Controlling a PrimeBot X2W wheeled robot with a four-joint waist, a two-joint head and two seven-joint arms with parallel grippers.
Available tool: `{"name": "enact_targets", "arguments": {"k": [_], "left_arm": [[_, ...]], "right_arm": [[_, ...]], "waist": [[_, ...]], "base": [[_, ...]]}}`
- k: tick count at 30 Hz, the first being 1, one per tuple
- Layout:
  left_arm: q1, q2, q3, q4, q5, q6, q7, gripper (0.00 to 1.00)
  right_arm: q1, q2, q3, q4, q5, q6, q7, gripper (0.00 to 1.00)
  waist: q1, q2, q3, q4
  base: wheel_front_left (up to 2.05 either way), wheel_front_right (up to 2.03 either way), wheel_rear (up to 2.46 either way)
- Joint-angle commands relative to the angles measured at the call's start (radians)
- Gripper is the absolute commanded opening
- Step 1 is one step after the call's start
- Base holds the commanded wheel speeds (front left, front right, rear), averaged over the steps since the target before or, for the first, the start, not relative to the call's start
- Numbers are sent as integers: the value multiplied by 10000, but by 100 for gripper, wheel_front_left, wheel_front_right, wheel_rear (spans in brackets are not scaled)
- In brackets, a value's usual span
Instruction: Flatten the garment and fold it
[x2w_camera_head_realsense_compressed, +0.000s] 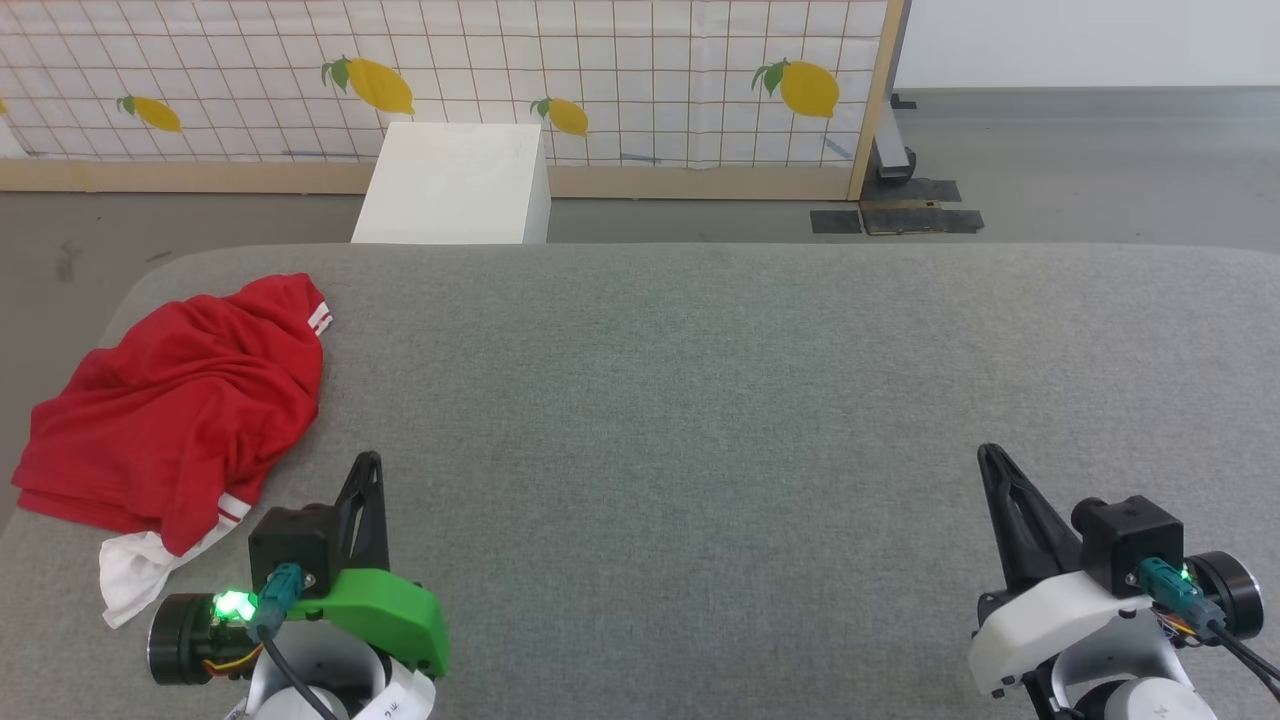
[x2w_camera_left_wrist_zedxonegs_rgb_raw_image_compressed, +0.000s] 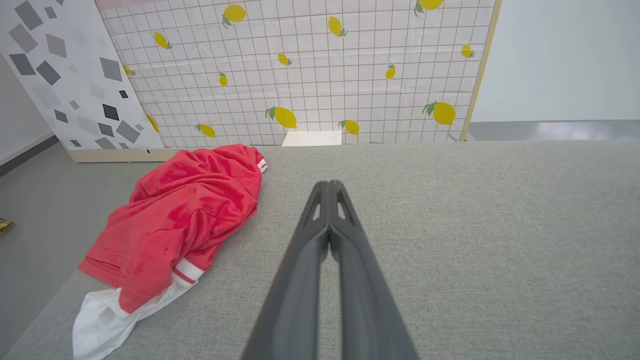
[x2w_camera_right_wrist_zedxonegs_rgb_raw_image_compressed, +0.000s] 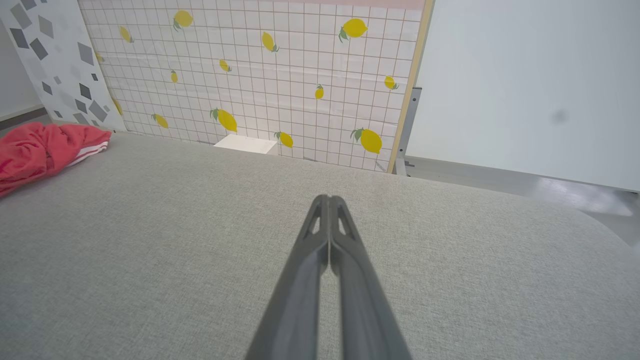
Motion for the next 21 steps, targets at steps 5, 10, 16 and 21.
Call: {"name": "enact_targets", "arguments": {"k": [5,10,16,21], "left_arm": [[-1,4,-30,5,-55,4,-6,100],[13,2,-131,88,-152,54,-100,100],[8,-1,-261,217,-275,123,-227,100],[-9,-3,-365,330,-378,184,-335,100]], "right_arm": [[8,-4,-9,10,14,0,-7,100],[55,-3,-45,95,162,-1,-111,100],[92,-1,-93,199,307,-1,-234,100],[119,0,-138,284,417,-2,-338,100]], "waist": [[0,0,1,0],[0,0,3,-2],[0,0,8,1],[0,0,13,16]], "base": [[0,0,0],[0,0,0],[0,0,0],[0,0,0]]}}
